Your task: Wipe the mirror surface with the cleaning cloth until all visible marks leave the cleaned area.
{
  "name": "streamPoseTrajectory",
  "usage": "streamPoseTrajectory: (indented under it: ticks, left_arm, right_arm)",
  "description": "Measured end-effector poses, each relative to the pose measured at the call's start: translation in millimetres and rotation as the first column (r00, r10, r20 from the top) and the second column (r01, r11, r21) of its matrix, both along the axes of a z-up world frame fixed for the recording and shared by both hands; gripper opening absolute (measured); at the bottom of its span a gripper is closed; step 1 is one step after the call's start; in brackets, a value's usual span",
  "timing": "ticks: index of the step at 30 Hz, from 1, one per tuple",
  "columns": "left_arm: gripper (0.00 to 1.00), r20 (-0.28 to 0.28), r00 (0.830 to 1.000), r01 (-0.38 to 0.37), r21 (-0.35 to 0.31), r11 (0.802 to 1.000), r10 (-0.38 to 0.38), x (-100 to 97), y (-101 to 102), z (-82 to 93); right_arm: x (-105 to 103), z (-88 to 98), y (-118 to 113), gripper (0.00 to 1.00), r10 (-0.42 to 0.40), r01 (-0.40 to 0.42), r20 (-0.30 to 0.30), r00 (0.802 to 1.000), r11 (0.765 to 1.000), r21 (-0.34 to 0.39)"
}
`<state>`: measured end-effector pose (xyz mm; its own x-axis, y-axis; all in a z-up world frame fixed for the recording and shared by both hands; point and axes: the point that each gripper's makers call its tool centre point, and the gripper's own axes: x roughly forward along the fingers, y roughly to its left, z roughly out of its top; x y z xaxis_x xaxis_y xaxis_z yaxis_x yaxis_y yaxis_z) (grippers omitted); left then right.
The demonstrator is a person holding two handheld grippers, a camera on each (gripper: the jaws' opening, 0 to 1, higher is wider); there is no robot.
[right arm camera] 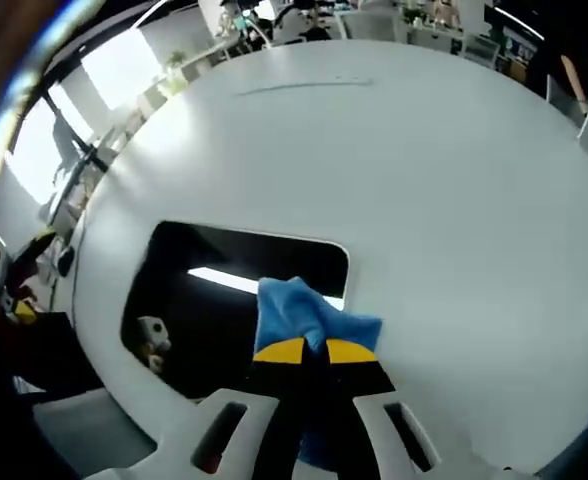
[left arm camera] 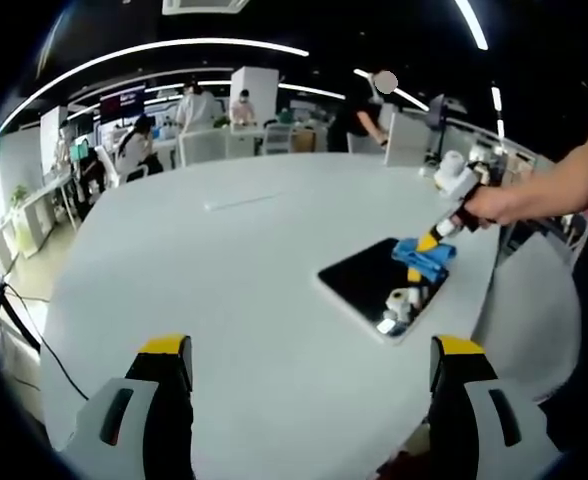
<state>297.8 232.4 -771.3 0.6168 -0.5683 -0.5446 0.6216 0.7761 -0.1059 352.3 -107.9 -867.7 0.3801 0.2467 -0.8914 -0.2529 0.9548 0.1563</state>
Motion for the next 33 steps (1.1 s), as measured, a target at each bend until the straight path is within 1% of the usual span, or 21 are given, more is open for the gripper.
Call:
streamPoseTrajectory:
  ticks: [18,28,33]
  left_arm:
    - [0.99,0.002,1.000,-0.011,-0.010,1.000,0.011,-4.8,-2,-0.7]
    - [0.99,0.005,1.000,-0.021,-0.019,1.000,0.021,-7.5,-2,1.4]
    - [0.99,0.004,1.000,-0.020,-0.018,1.000,0.020,-11.0,-3,1.0]
  right_arm:
    - [-27,0.8,6,0.00,-0.009,0.010,-0.016,1.000,0.999,0.036]
    - [-39,1.1,7,0.00,-0.007,0.008,-0.019,1.000,0.999,0.040]
    - [-42,0.9,6,0.00,-0.021,0.022,-0.025,0.999,0.999,0.037]
